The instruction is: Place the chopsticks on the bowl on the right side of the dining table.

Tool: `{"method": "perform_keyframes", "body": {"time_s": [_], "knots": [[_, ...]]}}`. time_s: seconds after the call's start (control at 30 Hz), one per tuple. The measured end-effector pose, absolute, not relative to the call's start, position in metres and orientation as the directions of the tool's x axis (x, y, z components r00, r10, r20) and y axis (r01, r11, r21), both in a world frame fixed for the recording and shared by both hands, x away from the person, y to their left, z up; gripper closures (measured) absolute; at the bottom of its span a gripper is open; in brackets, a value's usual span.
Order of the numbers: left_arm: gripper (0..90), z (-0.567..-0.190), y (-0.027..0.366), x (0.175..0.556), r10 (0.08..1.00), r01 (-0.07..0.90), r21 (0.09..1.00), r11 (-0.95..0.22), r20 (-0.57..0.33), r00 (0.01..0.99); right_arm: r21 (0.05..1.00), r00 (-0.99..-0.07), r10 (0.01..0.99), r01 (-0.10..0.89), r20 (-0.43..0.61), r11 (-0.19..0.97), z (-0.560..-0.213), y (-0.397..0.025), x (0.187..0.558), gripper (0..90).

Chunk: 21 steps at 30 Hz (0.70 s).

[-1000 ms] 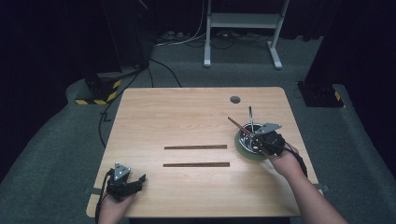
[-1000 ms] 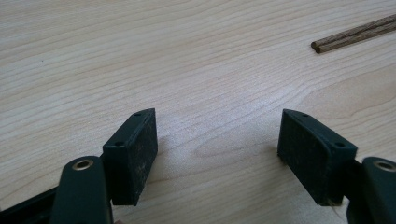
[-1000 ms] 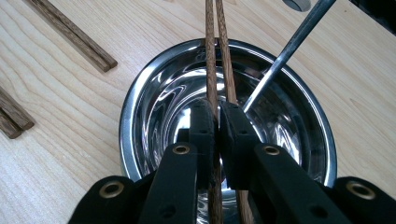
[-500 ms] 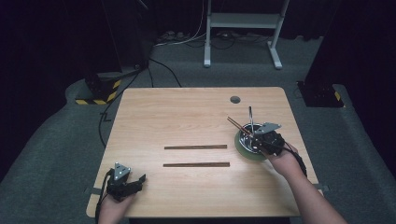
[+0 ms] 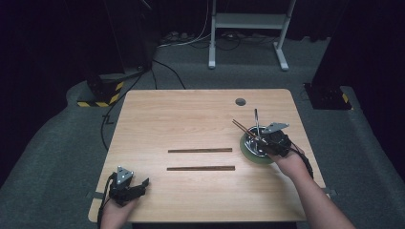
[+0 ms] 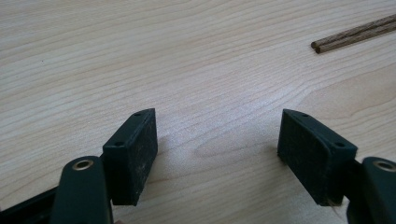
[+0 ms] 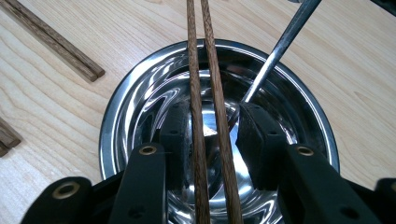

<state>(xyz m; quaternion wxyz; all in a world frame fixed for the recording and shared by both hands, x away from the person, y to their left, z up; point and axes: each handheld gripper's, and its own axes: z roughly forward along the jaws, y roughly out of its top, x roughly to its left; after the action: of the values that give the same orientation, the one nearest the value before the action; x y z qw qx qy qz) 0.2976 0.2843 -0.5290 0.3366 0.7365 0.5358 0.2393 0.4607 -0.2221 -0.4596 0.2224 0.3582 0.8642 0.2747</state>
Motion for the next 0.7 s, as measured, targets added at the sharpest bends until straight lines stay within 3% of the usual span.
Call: {"method": "perform_keyframes", "body": {"time_s": [0.7], "knots": [[28.5, -0.5290, 0.2843, 0.2976, 0.950, 0.628, 0.752, -0.200, -0.007, 0.312, 0.622, -0.657, 0.728, 0.490, -0.197, 0.611, -0.4649, -0.2205, 0.4639, 76.6]]}}
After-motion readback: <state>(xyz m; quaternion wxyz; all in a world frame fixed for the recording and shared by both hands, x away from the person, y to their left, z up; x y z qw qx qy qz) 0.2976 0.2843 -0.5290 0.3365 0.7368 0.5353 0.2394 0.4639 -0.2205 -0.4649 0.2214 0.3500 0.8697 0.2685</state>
